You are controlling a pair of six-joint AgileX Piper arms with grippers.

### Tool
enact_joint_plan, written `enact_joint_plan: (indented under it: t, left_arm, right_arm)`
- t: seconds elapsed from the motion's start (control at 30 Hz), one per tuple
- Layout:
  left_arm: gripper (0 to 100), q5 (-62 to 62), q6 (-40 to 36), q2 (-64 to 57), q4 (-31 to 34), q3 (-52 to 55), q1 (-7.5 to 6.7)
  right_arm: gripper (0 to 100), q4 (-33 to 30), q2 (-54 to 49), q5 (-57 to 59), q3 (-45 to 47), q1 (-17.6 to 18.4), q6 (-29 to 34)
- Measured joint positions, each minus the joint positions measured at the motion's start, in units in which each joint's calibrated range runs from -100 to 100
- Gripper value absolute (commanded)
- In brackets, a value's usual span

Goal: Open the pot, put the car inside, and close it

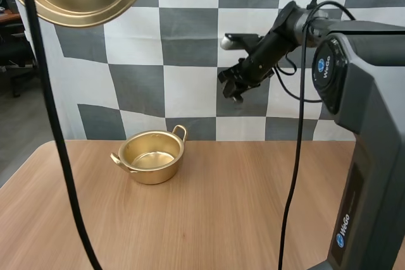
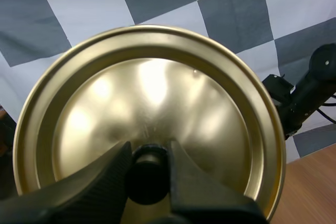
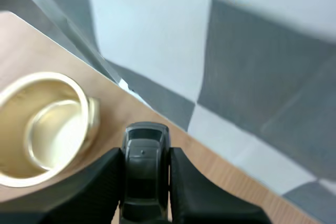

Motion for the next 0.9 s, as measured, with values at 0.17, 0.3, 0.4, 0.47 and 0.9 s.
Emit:
enact_joint_plan:
  t: [0.17, 0.3, 0.4, 0.47, 0.9]
  left_arm:
    - [0, 0.08, 0.14, -2.6, 0.27, 0.0, 0.0]
    - [0, 0.08, 0.25, -4.02, 3.76, 0.0, 0.0]
    - [0, 0.08, 0.25, -4.66, 5.79, 0.23, 0.0]
    - [0, 0.08, 0.25, -5.39, 6.21, 1.7, 0.0]
    - [0, 0.02, 0.63, -9.93, 9.15, 9.83, 0.0]
  right_arm:
    - [0, 2.53, -2.63, 0.52, -3.82, 0.08, -0.89]
    - [0, 3.69, -2.19, 0.52, -4.16, 1.56, -1.16]
    - [0, 0.79, -0.41, 0.52, -4.25, 3.65, -1.16]
    - [0, -0.61, 0.73, 0.52, -4.25, 5.75, -1.16]
    - [0, -0.13, 8.06, 0.46, -4.13, 14.13, -1.16]
